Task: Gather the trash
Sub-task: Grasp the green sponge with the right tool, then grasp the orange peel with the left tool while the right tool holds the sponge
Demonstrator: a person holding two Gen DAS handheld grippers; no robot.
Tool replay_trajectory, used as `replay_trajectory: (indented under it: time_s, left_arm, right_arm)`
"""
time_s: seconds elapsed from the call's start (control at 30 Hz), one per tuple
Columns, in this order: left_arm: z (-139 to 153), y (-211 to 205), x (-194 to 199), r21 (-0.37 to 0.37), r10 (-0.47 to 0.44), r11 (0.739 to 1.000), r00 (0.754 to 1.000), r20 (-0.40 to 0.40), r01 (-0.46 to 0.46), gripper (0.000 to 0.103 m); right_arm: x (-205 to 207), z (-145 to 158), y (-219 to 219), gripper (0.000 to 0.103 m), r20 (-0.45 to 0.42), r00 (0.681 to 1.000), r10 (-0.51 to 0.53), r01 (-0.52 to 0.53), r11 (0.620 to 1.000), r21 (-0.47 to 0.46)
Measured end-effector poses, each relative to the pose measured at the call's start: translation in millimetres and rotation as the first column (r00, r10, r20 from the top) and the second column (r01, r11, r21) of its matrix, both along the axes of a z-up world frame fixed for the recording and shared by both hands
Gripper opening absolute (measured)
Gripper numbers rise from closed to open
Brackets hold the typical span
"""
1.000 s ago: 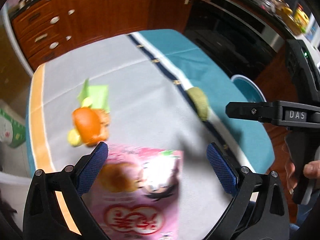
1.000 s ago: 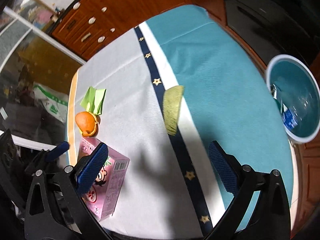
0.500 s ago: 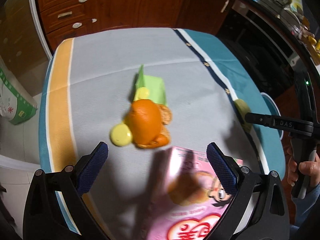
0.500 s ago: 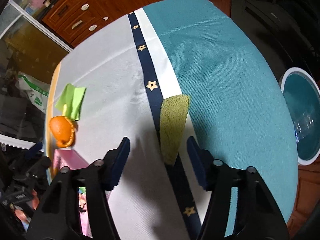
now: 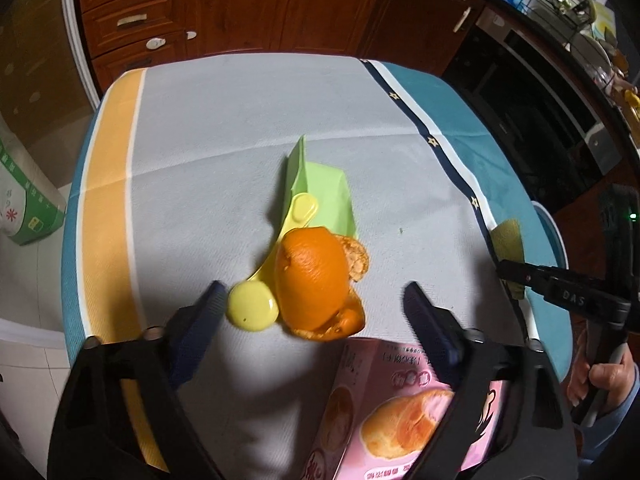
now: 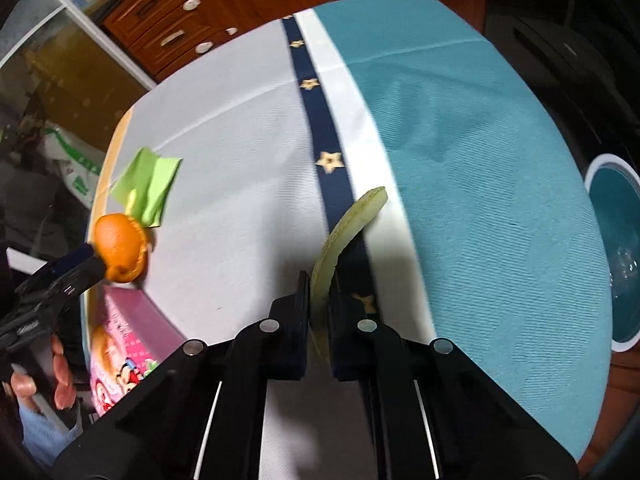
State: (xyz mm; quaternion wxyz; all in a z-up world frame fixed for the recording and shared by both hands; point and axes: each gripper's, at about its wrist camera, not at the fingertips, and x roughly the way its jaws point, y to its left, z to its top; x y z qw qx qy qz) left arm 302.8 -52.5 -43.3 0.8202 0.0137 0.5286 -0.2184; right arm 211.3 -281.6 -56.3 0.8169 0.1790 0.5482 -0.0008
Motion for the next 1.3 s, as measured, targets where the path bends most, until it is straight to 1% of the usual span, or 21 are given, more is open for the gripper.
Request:
replay_trajectory:
  time_s: [0.1,0.2,0.23,0.27,0.3,0.37,0.43,0.47,0.6,0.67,0.73,0.8,0.87,0.9,0.93,1.03,1.17,1.2,1.23,1.3]
  left_arm:
    - [-0.2,-5.2,-0.3,0.009,-0.014,1.000,1.000,0.007,0.014,0.077]
    - [-1.5,-11.2,-2.3,0.024,-0.029,0.999,1.000,0.011,0.029,0.072]
    - [-1.5,-12.3,-3.3,0.029,-0.032,0.999,0.999,0.016,0.031,0.065]
    - [-1.6,-14.6,-4.5,0.040,-0.037,0.999,0.999,0.022,0.036,0.061]
    - [-1.4,-16.0,-6.1,0.047,-0.042,0.998,0.999,0.029,0.041,0.061]
    - [0.0,-18.3,-8.1,0.060,-0.049,0.997,0.998,0.044,0.047,0.049]
    - [0.7,-21.1,-9.4,0.065,-0.062,0.996,0.997,0.047,0.059,0.029]
    - [0.7,-23.0,-10.4,0.063,-0.072,0.996,0.996,0.044,0.069,0.026]
    - [-0.8,-32.0,-15.1,0.100,-0.106,0.990,0.993,0.054,0.100,0.026]
    - [-2.2,-34.5,-14.6,0.105,-0.112,0.989,0.992,0.052,0.106,0.027]
    - [-4.4,-35.1,-11.6,0.101,-0.110,0.989,0.993,0.039,0.105,0.033]
    - [-6.4,-34.0,-7.9,0.093,-0.096,0.991,0.995,0.027,0.094,0.036]
    - [-9.0,-31.8,-5.1,0.088,-0.080,0.993,0.997,0.016,0.079,0.043]
    - [-12.1,-31.4,-3.9,0.090,-0.077,0.993,0.997,0.002,0.077,0.051]
    - [-14.9,-31.5,-3.4,0.088,-0.077,0.993,0.997,-0.010,0.077,0.054]
    - [-23.3,-33.9,-4.1,0.064,-0.083,0.994,0.996,-0.044,0.086,0.054]
    - [-27.3,-41.0,-4.3,0.073,-0.086,0.993,0.995,-0.040,0.089,0.054]
    - [-27.2,-42.6,-5.0,0.078,-0.089,0.993,0.995,-0.036,0.092,0.052]
    - [-27.0,-45.0,-6.5,0.081,-0.094,0.992,0.995,-0.033,0.097,0.042]
    - [-25.5,-48.3,-10.0,0.091,-0.103,0.990,0.994,-0.020,0.105,0.034]
  right_arm:
    - [1.7,3.3,5.3,0.008,0.010,1.000,0.019,-0.020,1.000,0.014]
    - [4.0,3.3,10.5,0.008,0.009,0.999,0.037,-0.037,0.999,0.026]
    - [4.1,2.8,11.5,0.008,0.007,0.999,0.040,-0.040,0.999,0.027]
    - [3.9,1.8,12.8,0.008,0.004,0.999,0.043,-0.043,0.999,0.030]
    - [3.5,0.7,14.1,0.008,-0.001,0.999,0.046,-0.045,0.998,0.036]
    - [3.7,-1.7,15.0,0.008,-0.006,0.999,0.046,-0.046,0.998,0.042]
    - [3.5,-4.0,15.5,0.008,-0.011,0.999,0.045,-0.045,0.998,0.048]
    - [3.6,-4.7,15.4,0.008,-0.012,0.999,0.044,-0.044,0.998,0.052]
    - [3.7,-7.2,14.9,0.008,-0.019,0.999,0.042,-0.041,0.997,0.068]
    - [4.1,-9.0,14.5,0.008,-0.023,0.999,0.042,-0.040,0.996,0.075]
    - [5.3,-10.9,13.8,0.008,-0.026,0.999,0.044,-0.042,0.996,0.082]
    - [5.7,-12.8,13.2,0.008,-0.029,0.999,0.044,-0.042,0.995,0.088]
    - [5.2,-14.6,12.8,0.008,-0.032,0.998,0.045,-0.042,0.995,0.094]
    - [5.3,-15.2,12.5,0.008,-0.031,0.998,0.045,-0.042,0.994,0.098]
    - [5.0,-15.3,12.4,0.008,-0.032,0.998,0.047,-0.043,0.994,0.100]
    - [6.0,-15.7,11.9,0.008,-0.032,0.998,0.049,-0.045,0.993,0.106]
    - [6.4,-16.2,10.8,0.008,-0.028,0.998,0.050,-0.047,0.992,0.115]
    - [6.2,-16.4,10.9,0.008,-0.027,0.998,0.050,-0.047,0.992,0.116]
    - [5.2,-16.3,9.4,0.008,-0.026,0.998,0.051,-0.048,0.992,0.118]
    - [5.2,-16.3,9.3,0.008,-0.024,0.998,0.051,-0.047,0.992,0.118]
